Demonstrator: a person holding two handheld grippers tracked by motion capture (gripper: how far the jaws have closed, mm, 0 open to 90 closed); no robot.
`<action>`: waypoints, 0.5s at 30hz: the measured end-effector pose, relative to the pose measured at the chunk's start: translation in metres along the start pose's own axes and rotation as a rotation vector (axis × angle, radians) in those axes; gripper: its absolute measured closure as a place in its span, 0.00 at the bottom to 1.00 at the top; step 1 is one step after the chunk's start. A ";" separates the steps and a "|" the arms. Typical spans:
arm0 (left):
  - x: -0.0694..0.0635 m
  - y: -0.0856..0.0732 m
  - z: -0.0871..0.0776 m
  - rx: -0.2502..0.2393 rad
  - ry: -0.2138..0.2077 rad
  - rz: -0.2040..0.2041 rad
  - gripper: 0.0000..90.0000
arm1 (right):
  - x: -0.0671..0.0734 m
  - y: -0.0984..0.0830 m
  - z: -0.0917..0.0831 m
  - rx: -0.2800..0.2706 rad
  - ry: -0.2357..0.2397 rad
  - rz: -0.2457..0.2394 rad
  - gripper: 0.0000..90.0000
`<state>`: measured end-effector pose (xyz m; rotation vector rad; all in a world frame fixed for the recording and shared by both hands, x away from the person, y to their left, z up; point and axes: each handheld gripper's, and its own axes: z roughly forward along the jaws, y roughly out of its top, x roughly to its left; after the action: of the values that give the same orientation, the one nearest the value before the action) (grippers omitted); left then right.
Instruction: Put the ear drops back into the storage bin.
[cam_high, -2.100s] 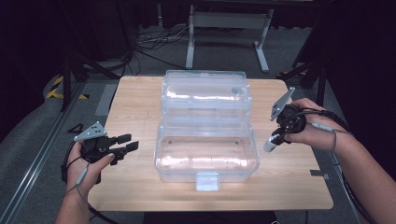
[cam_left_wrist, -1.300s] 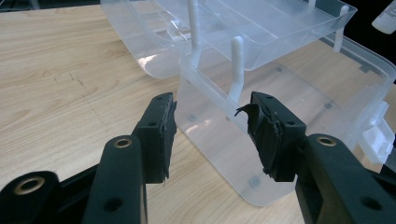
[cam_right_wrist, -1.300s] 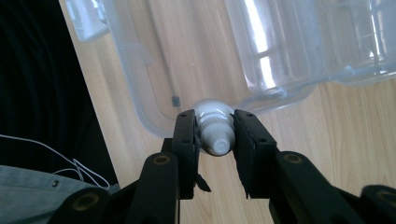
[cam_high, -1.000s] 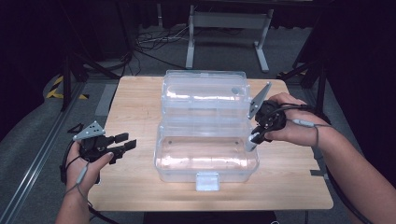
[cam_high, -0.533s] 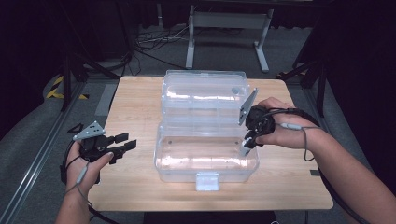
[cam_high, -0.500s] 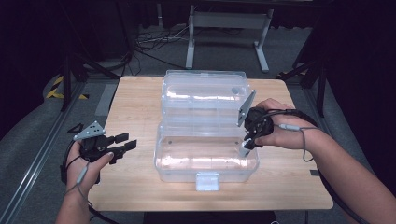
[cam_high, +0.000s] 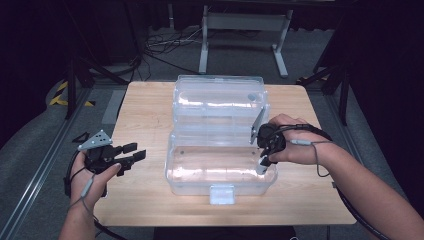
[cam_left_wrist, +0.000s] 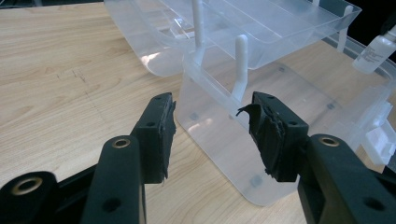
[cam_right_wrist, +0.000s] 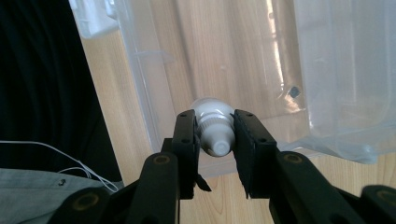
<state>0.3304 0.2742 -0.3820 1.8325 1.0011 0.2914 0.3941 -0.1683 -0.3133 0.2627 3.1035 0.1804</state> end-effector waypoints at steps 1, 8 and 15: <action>0.000 0.000 0.000 0.000 0.001 0.001 0.57 | 0.000 0.000 0.003 0.009 -0.001 0.000 0.79; 0.001 -0.001 0.000 0.002 0.001 -0.002 0.56 | 0.000 0.001 0.016 0.043 0.012 -0.005 0.79; 0.002 -0.001 0.001 0.009 0.002 -0.004 0.56 | -0.002 0.000 0.028 0.060 0.012 -0.003 0.79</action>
<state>0.3312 0.2752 -0.3840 1.8388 1.0090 0.2868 0.3965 -0.1655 -0.3414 0.2591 3.1243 0.0895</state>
